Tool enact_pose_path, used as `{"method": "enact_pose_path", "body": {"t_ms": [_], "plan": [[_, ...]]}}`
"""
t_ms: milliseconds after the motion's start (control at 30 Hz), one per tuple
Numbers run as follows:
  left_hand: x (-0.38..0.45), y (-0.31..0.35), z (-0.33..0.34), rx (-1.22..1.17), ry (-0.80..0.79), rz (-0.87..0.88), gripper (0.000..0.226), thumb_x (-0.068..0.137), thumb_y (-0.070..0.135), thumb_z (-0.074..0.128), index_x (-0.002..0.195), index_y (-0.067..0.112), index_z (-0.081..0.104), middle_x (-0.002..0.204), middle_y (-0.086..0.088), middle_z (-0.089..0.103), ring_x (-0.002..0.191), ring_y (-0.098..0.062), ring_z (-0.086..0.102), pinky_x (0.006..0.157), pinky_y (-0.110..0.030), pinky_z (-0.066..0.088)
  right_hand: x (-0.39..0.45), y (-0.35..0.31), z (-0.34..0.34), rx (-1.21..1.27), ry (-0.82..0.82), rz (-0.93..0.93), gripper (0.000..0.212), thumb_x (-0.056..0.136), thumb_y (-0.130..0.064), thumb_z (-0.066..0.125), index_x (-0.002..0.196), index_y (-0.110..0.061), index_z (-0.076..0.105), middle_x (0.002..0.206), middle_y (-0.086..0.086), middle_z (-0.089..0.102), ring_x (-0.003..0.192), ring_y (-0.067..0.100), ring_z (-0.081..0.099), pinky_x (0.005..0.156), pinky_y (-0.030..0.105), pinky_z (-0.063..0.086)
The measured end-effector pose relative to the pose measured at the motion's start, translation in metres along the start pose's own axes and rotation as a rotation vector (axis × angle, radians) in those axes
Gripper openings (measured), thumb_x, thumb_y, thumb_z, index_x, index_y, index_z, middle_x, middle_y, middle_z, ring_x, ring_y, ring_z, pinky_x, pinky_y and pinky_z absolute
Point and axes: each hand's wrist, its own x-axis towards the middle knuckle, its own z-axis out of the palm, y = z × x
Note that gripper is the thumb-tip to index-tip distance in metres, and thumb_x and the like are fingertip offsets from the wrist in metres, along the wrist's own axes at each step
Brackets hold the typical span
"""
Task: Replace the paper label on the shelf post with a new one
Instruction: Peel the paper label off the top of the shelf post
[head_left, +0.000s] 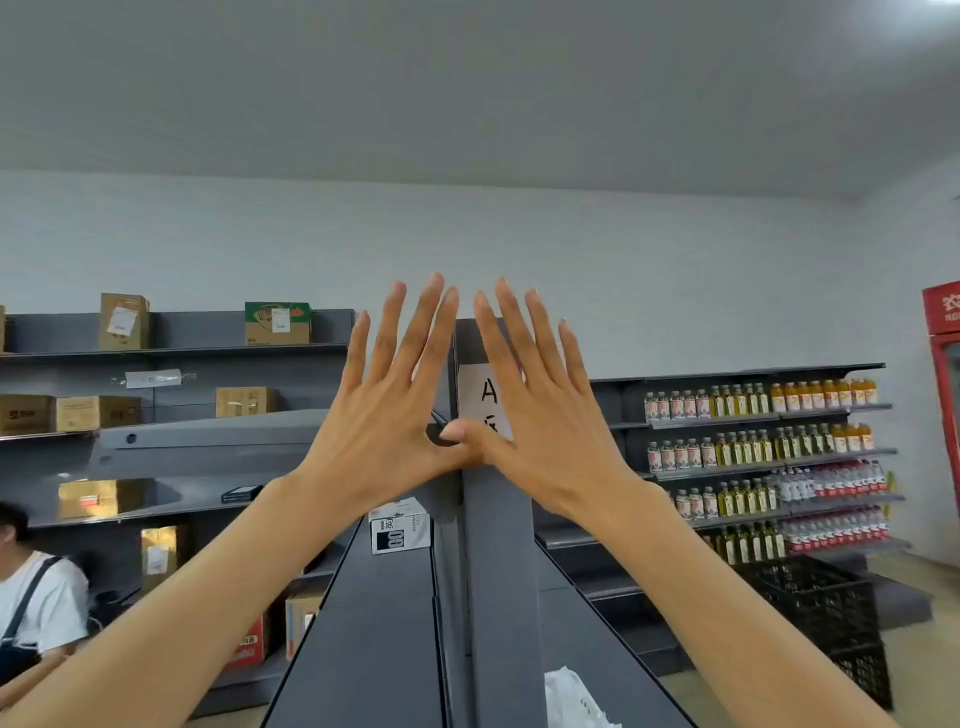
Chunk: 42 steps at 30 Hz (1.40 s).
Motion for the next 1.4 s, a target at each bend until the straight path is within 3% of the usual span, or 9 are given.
{"method": "enact_pose_path", "body": {"t_ms": [233,333,400,467,667,833,1000,1233,1400], "plan": [[0.007,0.004,-0.001,-0.226,0.084,-0.001,0.075,0.087,0.066,0.045,0.151,0.030,0.028,0.166,0.007,0.017,0.156,-0.018,-0.003,0.126,-0.046,0.001,-0.002,0.008,0.001,0.353,0.291,0.082,0.030,0.100,-0.016,0.045,0.129,-0.019,0.052,0.137,-0.004,0.052,0.133,0.016,0.043,0.107,0.037,0.039],[0.010,0.006,0.004,-0.442,0.107,-0.065,0.057,0.094,0.039,0.048,0.147,0.027,0.031,0.148,0.013,0.043,0.151,-0.014,0.022,0.123,-0.043,0.022,0.002,0.015,0.004,0.458,0.284,0.104,0.023,0.098,-0.010,0.046,0.119,-0.018,0.053,0.124,-0.008,0.056,0.119,0.013,0.048,0.093,0.042,0.049],[0.014,0.006,0.009,-0.580,0.109,-0.123,0.051,0.097,0.025,0.048,0.146,0.025,0.032,0.136,0.014,0.049,0.133,-0.011,0.045,0.104,-0.035,0.046,0.003,0.018,0.006,0.498,0.257,0.100,0.019,0.098,-0.009,0.046,0.113,-0.019,0.052,0.118,-0.010,0.056,0.113,0.012,0.050,0.087,0.040,0.053],[0.019,0.004,0.016,-0.663,0.114,-0.150,0.042,0.100,0.019,0.046,0.140,0.025,0.036,0.137,0.015,0.049,0.121,-0.003,0.050,0.089,-0.029,0.054,0.005,0.020,0.007,0.513,0.216,0.092,0.019,0.097,-0.007,0.048,0.108,-0.022,0.051,0.112,-0.010,0.058,0.108,0.012,0.053,0.083,0.037,0.054],[0.028,-0.001,0.030,-0.737,0.196,-0.127,0.045,0.101,0.001,0.041,0.142,0.019,0.047,0.138,0.006,0.053,0.120,0.012,0.047,0.092,0.001,0.035,0.010,0.018,0.013,0.494,0.181,0.084,0.035,0.094,0.001,0.054,0.117,-0.025,0.060,0.112,-0.018,0.057,0.112,0.004,0.049,0.090,0.017,0.046],[0.029,-0.006,0.035,-0.858,0.238,-0.128,0.043,0.102,-0.002,0.041,0.136,0.021,0.055,0.133,0.011,0.059,0.097,0.012,0.054,0.089,-0.003,0.036,0.017,0.019,0.015,0.490,0.207,0.087,0.032,0.093,-0.006,0.061,0.116,-0.029,0.062,0.108,-0.024,0.054,0.109,0.000,0.049,0.088,0.010,0.040],[0.030,-0.009,0.035,-0.964,0.232,-0.124,0.038,0.102,-0.002,0.039,0.128,0.017,0.058,0.125,0.010,0.063,0.123,-0.003,0.055,0.100,-0.011,0.038,0.023,0.017,0.021,0.473,0.223,0.098,0.024,0.091,-0.018,0.067,0.110,-0.032,0.065,0.104,-0.025,0.051,0.105,0.000,0.047,0.083,0.008,0.039],[0.029,-0.013,0.035,-0.971,0.212,-0.101,0.036,0.103,0.000,0.037,0.129,0.015,0.058,0.123,0.008,0.064,0.119,-0.005,0.058,0.097,-0.013,0.042,0.028,0.008,0.030,0.298,0.358,0.035,0.015,0.088,-0.016,0.067,0.100,-0.025,0.068,0.103,-0.012,0.059,0.097,0.011,0.048,0.081,0.035,0.049],[0.031,-0.014,0.035,-0.988,0.209,-0.102,0.037,0.103,0.002,0.036,0.129,0.016,0.058,0.125,0.008,0.064,0.122,-0.005,0.057,0.102,-0.020,0.045,0.030,0.010,0.030,0.254,0.400,0.021,0.015,0.087,-0.015,0.065,0.097,-0.024,0.071,0.101,-0.008,0.063,0.094,0.014,0.053,0.083,0.030,0.041]]}}
